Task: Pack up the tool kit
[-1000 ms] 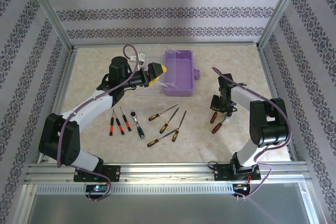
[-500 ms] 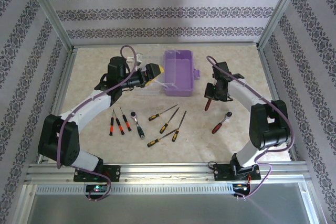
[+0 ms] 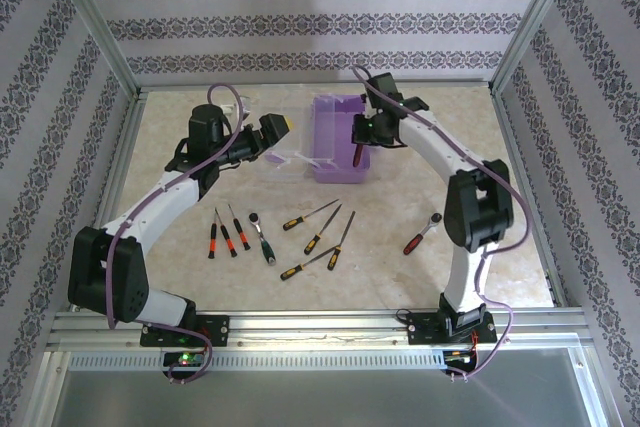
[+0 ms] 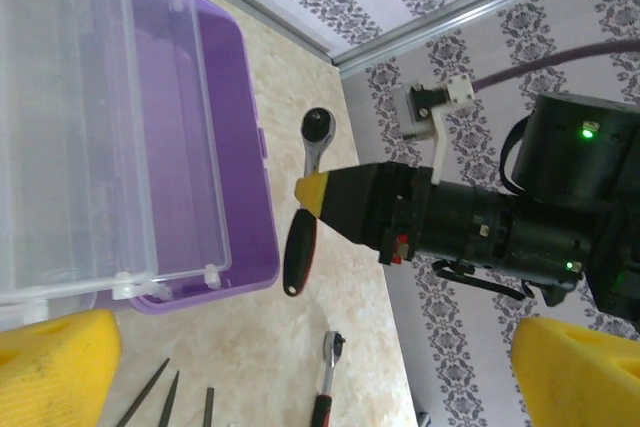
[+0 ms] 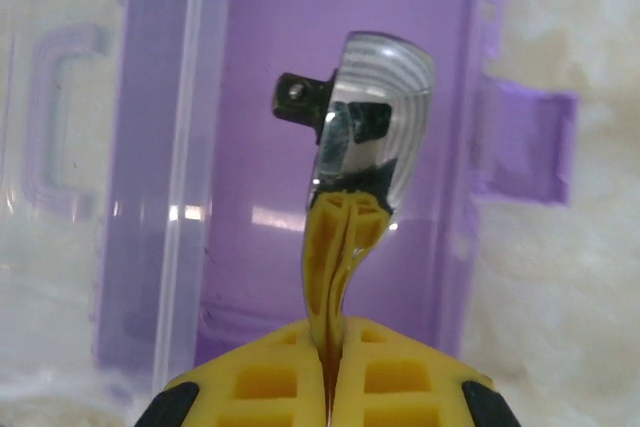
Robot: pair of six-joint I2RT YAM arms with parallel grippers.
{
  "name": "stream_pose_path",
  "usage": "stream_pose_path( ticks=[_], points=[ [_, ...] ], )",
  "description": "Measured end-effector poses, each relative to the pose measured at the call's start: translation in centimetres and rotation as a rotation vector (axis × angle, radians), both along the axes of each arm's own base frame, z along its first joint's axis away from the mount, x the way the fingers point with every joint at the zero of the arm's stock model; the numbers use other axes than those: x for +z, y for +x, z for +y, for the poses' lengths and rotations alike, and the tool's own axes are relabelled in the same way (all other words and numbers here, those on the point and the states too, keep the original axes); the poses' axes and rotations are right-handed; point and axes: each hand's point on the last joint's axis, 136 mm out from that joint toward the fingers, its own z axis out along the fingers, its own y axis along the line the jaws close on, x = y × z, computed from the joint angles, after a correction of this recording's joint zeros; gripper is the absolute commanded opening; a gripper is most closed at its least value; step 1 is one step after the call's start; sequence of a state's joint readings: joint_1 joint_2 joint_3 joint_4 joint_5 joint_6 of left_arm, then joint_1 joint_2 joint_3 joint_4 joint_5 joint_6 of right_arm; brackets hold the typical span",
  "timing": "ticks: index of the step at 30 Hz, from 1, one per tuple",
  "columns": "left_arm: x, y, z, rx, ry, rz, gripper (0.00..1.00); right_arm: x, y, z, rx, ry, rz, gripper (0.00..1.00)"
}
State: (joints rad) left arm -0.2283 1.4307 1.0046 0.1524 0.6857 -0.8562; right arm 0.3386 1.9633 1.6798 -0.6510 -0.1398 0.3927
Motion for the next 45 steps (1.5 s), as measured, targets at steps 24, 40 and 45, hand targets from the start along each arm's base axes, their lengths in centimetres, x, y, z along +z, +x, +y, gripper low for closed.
stream_pose_path(
  ticks=[24, 40, 45],
  points=[
    [-0.3, 0.1, 0.3, 0.007, 0.001, 0.015, 1.00, -9.3, 6.4, 3.8, 0.059, -0.002, 0.145, 0.01],
    [-0.2, -0.1, 0.2, 0.001, -0.014, 0.026, 1.00, -9.3, 6.8, 4.1, 0.045, 0.008, 0.168, 0.24],
    [-0.2, -0.1, 0.1, -0.002, -0.015, 0.027, 1.00, -9.2, 6.7, 4.0, 0.044, 0.003, 0.173, 0.24]
  ],
)
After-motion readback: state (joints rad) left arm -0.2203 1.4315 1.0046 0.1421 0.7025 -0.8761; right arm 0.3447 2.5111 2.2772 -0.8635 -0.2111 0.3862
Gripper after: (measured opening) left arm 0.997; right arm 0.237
